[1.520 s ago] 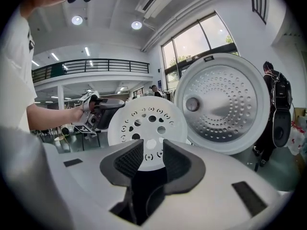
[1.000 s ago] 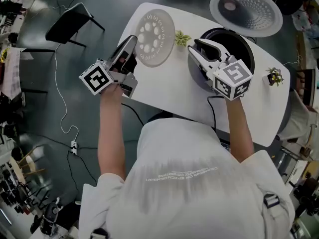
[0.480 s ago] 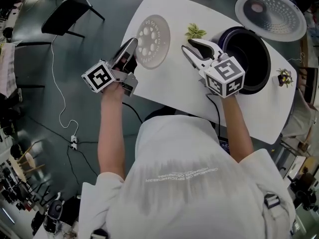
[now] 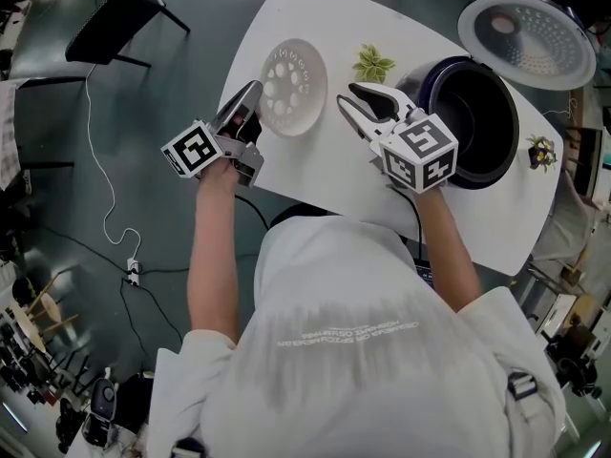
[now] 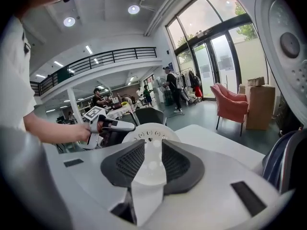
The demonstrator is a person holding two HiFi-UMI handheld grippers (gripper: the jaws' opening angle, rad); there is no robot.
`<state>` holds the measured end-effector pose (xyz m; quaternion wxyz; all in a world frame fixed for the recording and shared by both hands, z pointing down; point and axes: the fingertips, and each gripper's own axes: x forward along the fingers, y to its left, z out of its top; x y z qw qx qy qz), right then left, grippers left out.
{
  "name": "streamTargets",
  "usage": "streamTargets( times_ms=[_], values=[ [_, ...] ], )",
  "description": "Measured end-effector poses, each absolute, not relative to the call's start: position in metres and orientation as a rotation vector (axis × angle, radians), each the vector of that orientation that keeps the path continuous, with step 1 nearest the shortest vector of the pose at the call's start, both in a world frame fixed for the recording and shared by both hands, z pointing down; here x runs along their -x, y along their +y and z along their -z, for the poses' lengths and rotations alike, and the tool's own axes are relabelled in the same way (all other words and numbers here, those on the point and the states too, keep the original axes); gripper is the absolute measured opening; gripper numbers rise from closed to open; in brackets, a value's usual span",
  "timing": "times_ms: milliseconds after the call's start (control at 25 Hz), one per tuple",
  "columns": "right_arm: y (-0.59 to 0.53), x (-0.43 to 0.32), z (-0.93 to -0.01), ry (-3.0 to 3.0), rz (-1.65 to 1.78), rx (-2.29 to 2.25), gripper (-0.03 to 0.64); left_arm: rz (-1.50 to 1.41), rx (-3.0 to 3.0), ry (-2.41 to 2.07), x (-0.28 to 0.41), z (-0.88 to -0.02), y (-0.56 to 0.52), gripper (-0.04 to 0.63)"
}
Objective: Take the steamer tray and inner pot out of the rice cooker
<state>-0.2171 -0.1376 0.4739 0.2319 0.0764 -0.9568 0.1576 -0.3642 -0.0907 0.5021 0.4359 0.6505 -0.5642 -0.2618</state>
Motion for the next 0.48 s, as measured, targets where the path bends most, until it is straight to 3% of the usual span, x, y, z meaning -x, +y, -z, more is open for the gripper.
streamTargets(
  times_ms=[480],
  values=[
    [-0.132,0.229,-0.489,-2.596,-0.466,-0.107,0.129,0.67,-1.401,-1.546,0.399,-0.556,-0.073,0.016]
  ],
)
